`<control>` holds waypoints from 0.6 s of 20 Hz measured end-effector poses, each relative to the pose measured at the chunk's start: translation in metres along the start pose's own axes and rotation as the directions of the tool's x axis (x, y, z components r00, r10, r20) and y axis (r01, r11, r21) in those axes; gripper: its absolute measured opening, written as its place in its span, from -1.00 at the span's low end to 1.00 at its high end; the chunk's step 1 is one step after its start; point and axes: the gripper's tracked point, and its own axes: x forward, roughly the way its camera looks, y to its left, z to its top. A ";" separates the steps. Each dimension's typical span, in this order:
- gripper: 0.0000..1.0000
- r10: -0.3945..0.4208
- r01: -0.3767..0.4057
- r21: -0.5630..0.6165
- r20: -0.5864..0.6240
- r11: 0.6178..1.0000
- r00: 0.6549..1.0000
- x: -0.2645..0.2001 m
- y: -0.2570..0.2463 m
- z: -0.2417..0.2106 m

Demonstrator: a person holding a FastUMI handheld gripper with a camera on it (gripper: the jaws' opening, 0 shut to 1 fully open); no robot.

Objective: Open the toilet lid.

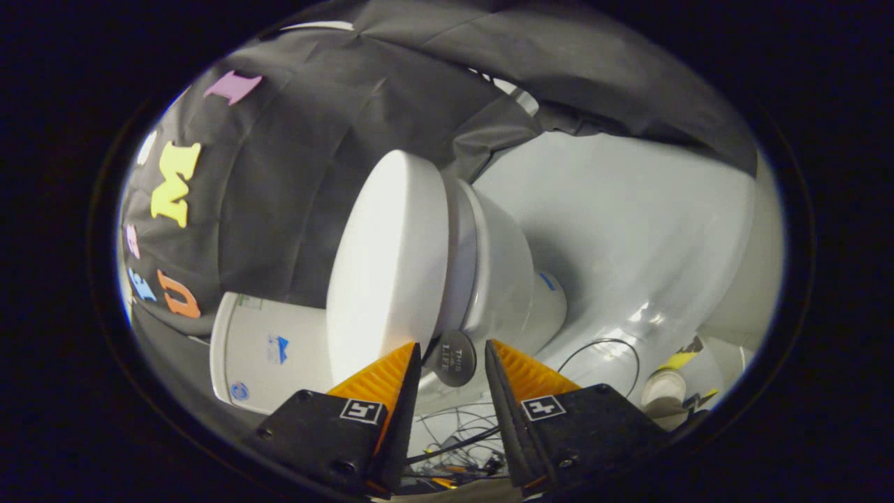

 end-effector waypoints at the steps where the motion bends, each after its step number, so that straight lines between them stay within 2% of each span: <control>1: 0.14 -0.017 0.017 -0.008 -0.001 1.000 1.000 0.002 0.000 0.002; 4: -0.28 0.003 -0.004 0.057 0.017 0.998 1.000 0.001 0.002 0.007; 7: -0.45 0.032 -0.034 0.126 0.022 0.991 0.999 0.000 0.001 0.006; 8: -0.57 0.044 -0.048 0.142 0.026 0.989 0.999 -0.002 0.003 0.008; 12: -0.80 0.091 -0.094 0.167 0.027 0.981 0.996 -0.008 0.010 0.007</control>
